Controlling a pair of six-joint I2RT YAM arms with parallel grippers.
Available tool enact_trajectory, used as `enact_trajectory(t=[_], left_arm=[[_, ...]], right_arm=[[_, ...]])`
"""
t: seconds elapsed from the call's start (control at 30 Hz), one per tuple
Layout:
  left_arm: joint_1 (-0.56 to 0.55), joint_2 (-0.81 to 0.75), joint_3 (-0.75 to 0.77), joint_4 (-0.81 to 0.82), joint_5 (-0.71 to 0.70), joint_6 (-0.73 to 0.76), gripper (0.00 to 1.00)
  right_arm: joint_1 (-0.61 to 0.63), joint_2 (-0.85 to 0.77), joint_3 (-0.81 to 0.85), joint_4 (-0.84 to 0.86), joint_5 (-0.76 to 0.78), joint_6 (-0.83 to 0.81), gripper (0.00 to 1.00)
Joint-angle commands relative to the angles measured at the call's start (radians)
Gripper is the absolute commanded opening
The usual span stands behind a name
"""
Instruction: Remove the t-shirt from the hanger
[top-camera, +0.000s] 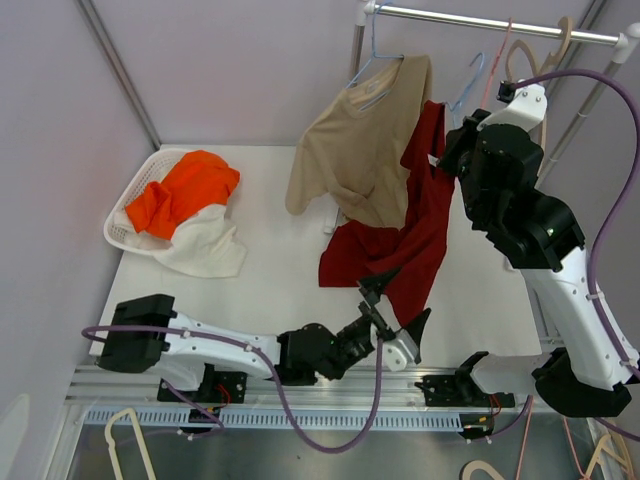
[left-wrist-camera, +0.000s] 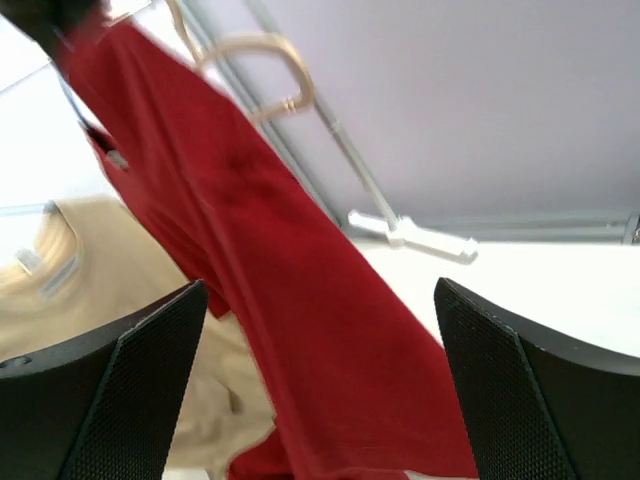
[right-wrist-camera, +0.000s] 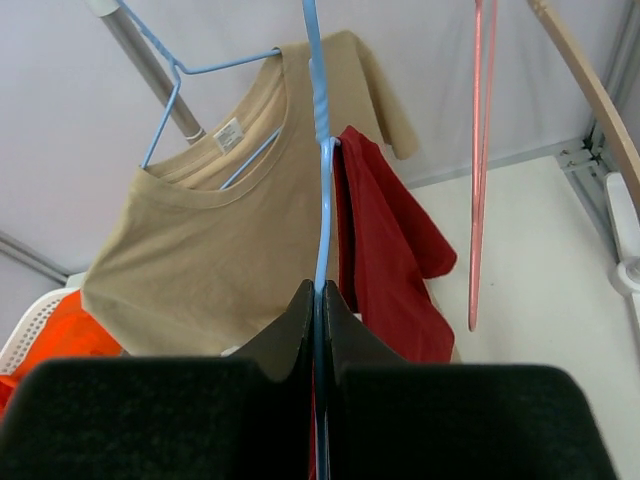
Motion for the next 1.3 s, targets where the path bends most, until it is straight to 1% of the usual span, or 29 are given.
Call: enact_trajectory(t=[0.0, 0.03, 0.07, 0.1, 0.17, 0.23, 0.27, 0.33, 0.37, 0.43, 0.47, 0.53, 0.57, 0.6, 0.67, 0.7, 0.73, 0.77, 0.83, 0.87, 0.97, 1.13, 1.27], left_arm=[[0.082, 0.015, 0.074, 0.033, -0.017, -0.148, 1.0], [0.102, 0.012, 0.076, -0.004, 0.029, -0.238, 1.0], [0.119, 0.011, 0.073, -0.018, 0.046, -0.268, 1.0], [0.143, 0.021, 0.079, -0.033, 0.054, -0.28, 1.0], [0.157, 0.044, 0.089, -0.039, 0.039, -0.274, 0.99], [0.176, 0.081, 0.135, -0.087, 0.031, -0.279, 0.99], [0.189, 0.093, 0.169, -0.106, 0.036, -0.288, 0.97], [0.202, 0.119, 0.185, -0.156, 0.057, -0.324, 0.93], [0.211, 0.127, 0.195, -0.159, 0.08, -0.338, 0.85], [0.216, 0.148, 0.232, -0.177, 0.092, -0.369, 0.64], [0.214, 0.155, 0.24, -0.186, 0.098, -0.371, 0.44], [0.211, 0.156, 0.272, -0.24, 0.108, -0.395, 0.19], [0.206, 0.155, 0.274, -0.249, 0.105, -0.395, 0.02], [0.188, 0.149, 0.274, -0.248, 0.08, -0.389, 0.01], [0.16, 0.13, 0.252, -0.191, 0.046, -0.346, 0.01], [0.122, 0.123, 0.241, -0.168, 0.019, -0.325, 0.01], [0.099, 0.116, 0.24, -0.151, 0.002, -0.27, 0.01], [0.05, 0.109, 0.241, -0.118, -0.018, -0.241, 0.01], [0.003, 0.104, 0.241, -0.084, -0.076, -0.163, 0.01], [-0.043, 0.092, 0.24, -0.068, -0.086, -0.138, 0.01], [-0.12, 0.067, 0.237, -0.024, -0.135, -0.063, 0.01], [-0.202, 0.027, 0.208, 0.027, -0.178, 0.034, 0.01], [-0.248, 0.03, 0.183, 0.071, -0.21, 0.048, 0.01]], right_arm=[[0.026, -0.026, 0.057, 0.026, 0.005, 0.044, 0.0], [0.037, -0.028, 0.056, 0.027, 0.008, 0.044, 0.0], [0.04, -0.03, 0.056, 0.031, 0.009, 0.043, 0.0], [0.042, -0.031, 0.056, 0.032, 0.008, 0.037, 0.0], [0.048, -0.031, 0.057, 0.034, 0.011, 0.032, 0.0], [0.048, -0.033, 0.059, 0.037, 0.008, 0.027, 0.0], [0.049, -0.033, 0.059, 0.04, 0.002, 0.027, 0.0], [0.049, -0.033, 0.057, 0.041, -0.003, 0.029, 0.0], [0.051, -0.033, 0.059, 0.043, -0.004, 0.029, 0.0], [0.051, -0.033, 0.057, 0.052, -0.003, 0.026, 0.0], [0.051, -0.03, 0.059, 0.055, 0.002, 0.017, 0.0], [0.051, -0.025, 0.062, 0.072, 0.017, 0.003, 0.0], [0.051, -0.022, 0.062, 0.081, 0.022, -0.014, 0.0], [0.051, -0.017, 0.062, 0.089, 0.025, -0.023, 0.0], [0.049, -0.01, 0.057, 0.119, 0.048, -0.04, 0.0], [0.049, 0.001, 0.048, 0.136, 0.06, -0.069, 0.0], [0.049, 0.007, 0.043, 0.17, 0.083, -0.085, 0.0], [0.049, 0.018, 0.039, 0.188, 0.098, -0.1, 0.0], [0.051, 0.045, 0.03, 0.245, 0.123, -0.147, 0.0], [0.051, 0.056, 0.031, 0.254, 0.134, -0.157, 0.0], [0.049, 0.088, 0.03, 0.277, 0.144, -0.174, 0.0], [0.046, 0.11, -0.006, 0.324, 0.16, -0.195, 0.0], [0.045, 0.131, 0.028, 0.321, 0.154, -0.2, 0.0]])
